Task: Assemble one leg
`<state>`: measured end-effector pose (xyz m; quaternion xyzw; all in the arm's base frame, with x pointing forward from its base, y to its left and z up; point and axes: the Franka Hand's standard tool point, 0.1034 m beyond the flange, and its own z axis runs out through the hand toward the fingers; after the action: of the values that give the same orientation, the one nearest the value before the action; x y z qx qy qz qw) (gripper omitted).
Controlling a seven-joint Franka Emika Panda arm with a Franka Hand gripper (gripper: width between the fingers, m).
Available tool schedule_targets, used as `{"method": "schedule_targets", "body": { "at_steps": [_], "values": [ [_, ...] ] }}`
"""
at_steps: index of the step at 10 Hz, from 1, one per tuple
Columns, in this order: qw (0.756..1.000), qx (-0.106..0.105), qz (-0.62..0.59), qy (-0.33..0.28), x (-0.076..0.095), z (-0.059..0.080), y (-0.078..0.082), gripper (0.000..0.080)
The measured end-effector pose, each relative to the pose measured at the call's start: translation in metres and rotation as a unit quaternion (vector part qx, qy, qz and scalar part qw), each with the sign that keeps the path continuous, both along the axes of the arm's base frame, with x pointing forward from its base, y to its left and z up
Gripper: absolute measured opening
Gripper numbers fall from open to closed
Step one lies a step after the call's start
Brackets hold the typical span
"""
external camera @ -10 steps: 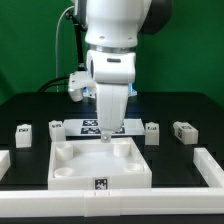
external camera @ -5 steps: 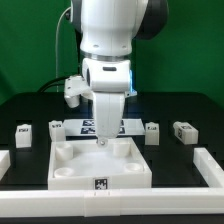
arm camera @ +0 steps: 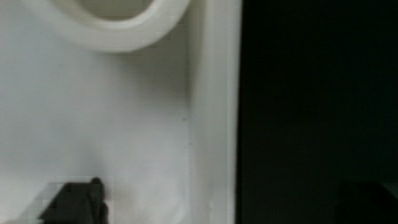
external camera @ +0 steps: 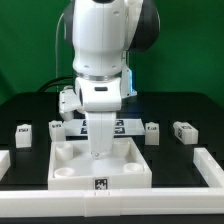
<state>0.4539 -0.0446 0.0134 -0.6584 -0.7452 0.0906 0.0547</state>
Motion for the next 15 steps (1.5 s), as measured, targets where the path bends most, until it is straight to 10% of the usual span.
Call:
{"method": "schedule_targets", "body": {
  "at_steps": [4, 6, 8, 15],
  "values": [
    [1.0, -0.003, -0.006, -0.003, 0.0029, 0.0026, 0.0041, 0.056],
    [1.0, -0.003, -0.006, -0.003, 0.0028, 0.0024, 0.0037, 0.0213],
    [1.0, -0.002, -0.006, -0.004, 0.0037, 0.0031, 0.0038, 0.0064],
    [1.0, -0.002, -0.006, -0.005, 0.0038, 0.0031, 0.0037, 0.0065]
  ]
}}
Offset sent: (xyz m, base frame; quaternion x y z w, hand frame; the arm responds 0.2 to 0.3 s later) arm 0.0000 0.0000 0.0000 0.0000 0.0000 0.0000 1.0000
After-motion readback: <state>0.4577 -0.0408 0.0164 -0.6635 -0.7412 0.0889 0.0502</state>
